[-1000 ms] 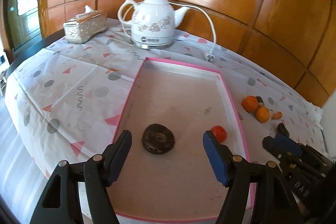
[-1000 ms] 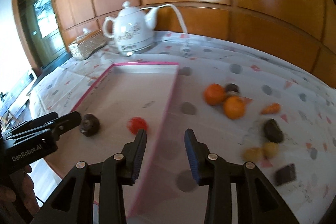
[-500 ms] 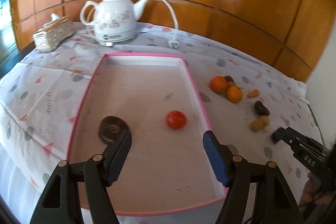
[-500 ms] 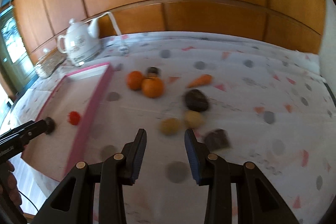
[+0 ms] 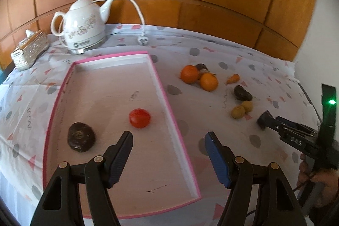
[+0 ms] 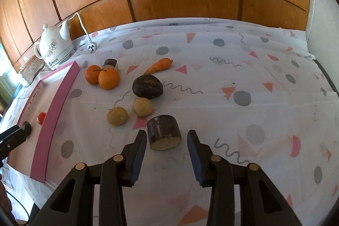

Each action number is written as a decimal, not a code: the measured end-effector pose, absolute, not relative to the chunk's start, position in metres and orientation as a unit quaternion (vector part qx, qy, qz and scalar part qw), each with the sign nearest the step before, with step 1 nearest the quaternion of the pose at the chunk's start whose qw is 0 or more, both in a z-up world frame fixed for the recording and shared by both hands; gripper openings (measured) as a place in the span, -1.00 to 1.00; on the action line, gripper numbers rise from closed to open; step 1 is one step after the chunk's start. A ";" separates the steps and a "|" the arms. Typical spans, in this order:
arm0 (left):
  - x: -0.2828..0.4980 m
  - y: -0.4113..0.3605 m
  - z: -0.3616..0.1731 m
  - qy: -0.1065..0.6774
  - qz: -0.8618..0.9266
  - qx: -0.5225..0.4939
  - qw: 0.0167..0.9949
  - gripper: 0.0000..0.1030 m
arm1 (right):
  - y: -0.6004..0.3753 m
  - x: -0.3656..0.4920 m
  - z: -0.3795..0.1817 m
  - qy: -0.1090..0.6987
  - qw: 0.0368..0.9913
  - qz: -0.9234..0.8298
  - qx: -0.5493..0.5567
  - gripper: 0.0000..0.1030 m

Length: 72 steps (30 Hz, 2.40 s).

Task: Organize fruits
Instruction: 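Grasp the cut dark yam piece with the right gripper, then grasp the small round potato with the left gripper while the right gripper holds the yam piece, then place the potato in the tray with the left gripper while the right gripper places the yam piece there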

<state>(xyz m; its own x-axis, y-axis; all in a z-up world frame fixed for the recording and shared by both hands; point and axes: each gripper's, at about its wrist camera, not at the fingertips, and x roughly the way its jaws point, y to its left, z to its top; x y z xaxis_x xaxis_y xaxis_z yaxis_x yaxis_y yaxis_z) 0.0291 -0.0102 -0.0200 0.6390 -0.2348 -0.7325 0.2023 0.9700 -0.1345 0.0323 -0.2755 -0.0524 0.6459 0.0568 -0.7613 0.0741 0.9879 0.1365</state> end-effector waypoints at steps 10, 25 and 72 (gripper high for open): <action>0.040 -0.047 -0.021 0.418 -0.172 -0.001 0.892 0.36 | -0.272 0.050 -0.063 0.425 0.904 0.009 0.049 -0.30; 0.076 -0.118 -0.047 0.454 -0.235 0.030 0.859 -0.07 | -0.301 0.061 -0.070 0.391 0.918 -0.052 0.047 -0.31; 0.080 -0.140 -0.074 0.428 -0.203 0.057 0.879 -0.49 | -0.304 0.064 -0.081 0.399 0.914 -0.045 0.062 -0.30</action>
